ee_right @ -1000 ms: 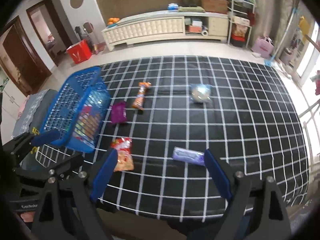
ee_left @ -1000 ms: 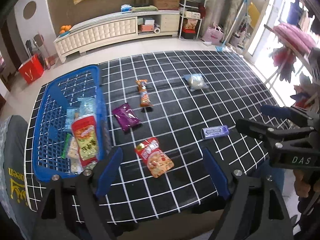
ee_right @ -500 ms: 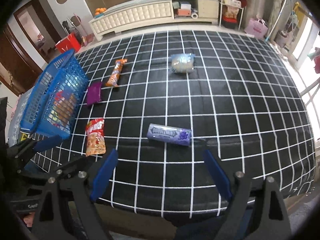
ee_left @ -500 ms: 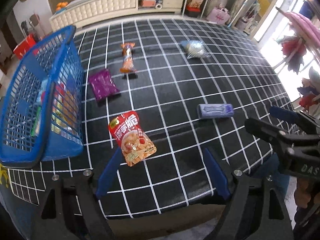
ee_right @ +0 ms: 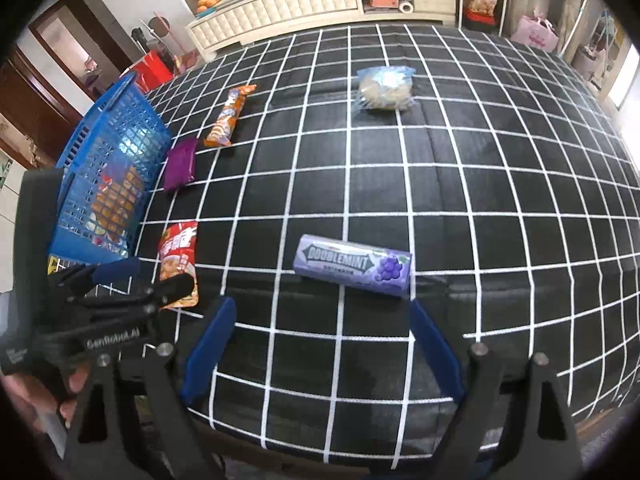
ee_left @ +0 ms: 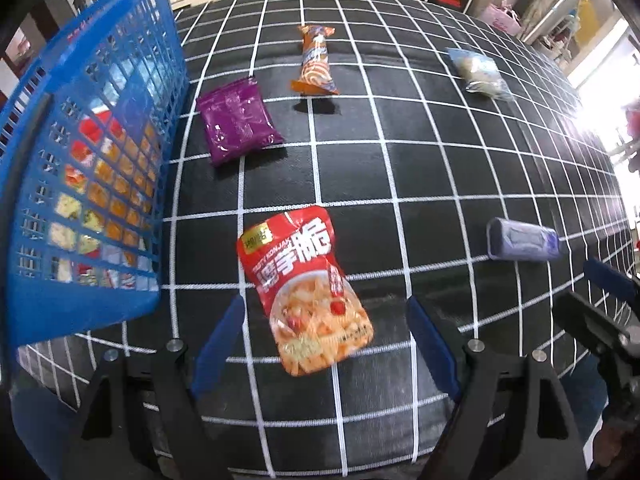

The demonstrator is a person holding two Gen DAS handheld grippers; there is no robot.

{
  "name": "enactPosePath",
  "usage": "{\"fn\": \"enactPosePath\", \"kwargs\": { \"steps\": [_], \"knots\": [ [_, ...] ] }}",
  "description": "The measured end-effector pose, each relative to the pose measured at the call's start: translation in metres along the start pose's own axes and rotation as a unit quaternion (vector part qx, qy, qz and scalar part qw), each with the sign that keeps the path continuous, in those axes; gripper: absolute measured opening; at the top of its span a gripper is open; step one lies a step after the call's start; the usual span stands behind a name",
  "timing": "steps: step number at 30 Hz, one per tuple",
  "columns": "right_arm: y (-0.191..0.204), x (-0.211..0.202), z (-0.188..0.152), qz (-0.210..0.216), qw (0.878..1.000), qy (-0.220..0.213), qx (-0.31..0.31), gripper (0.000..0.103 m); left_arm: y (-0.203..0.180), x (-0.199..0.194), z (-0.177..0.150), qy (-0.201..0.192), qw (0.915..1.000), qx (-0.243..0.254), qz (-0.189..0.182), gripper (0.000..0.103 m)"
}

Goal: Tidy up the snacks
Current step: 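Grasp the red konjac snack bag with the left gripper while the right grasps the purple Doublemint pack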

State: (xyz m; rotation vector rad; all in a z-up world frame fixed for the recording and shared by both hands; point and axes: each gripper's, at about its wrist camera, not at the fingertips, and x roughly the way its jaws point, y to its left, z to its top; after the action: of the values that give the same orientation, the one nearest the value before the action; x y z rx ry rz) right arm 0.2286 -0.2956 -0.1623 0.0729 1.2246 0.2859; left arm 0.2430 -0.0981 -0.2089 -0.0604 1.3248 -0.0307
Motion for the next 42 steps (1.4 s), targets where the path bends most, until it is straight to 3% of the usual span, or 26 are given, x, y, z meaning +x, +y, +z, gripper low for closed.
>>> {"fn": "enactPosePath", "kwargs": {
  "steps": [7,13,16,18,21,29,33,38,42],
  "knots": [
    [-0.013,0.008,-0.004,0.001,1.000,0.010,0.014,0.091,-0.006,0.020,0.013,-0.004,0.9991,0.013,0.040,0.081],
    [-0.019,0.002,-0.006,-0.006,1.000,0.007,0.020,0.091,0.001,0.027,0.013,-0.009,0.9996,-0.006,0.028,0.078],
    [-0.019,0.000,-0.008,-0.007,1.000,0.008,0.020,0.091,0.002,0.021,0.012,-0.016,0.9995,-0.010,0.027,0.055],
    [-0.019,0.000,-0.009,-0.007,1.000,0.009,0.022,0.091,0.004,0.016,0.007,-0.010,0.9998,-0.001,0.020,0.034],
    [-0.018,0.001,-0.012,-0.004,1.000,0.013,0.023,0.091,0.001,0.010,0.003,-0.007,0.9997,0.019,0.012,0.027],
    [-0.014,-0.004,-0.011,-0.012,1.000,0.014,-0.005,0.091,-0.006,-0.016,-0.011,-0.024,0.9993,0.014,-0.027,0.024],
    [-0.019,0.004,-0.002,-0.027,0.999,0.026,-0.026,0.091,-0.011,-0.032,-0.015,-0.031,0.9970,0.016,-0.069,0.024],
    [-0.010,0.018,0.010,-0.029,0.993,0.035,-0.106,0.091,-0.016,-0.038,-0.023,-0.031,0.9964,0.025,-0.075,0.024],
    [0.002,0.031,0.014,-0.056,0.980,0.028,-0.191,0.091,-0.022,-0.037,-0.026,-0.027,0.9964,0.027,-0.076,0.024]
  ]
}}
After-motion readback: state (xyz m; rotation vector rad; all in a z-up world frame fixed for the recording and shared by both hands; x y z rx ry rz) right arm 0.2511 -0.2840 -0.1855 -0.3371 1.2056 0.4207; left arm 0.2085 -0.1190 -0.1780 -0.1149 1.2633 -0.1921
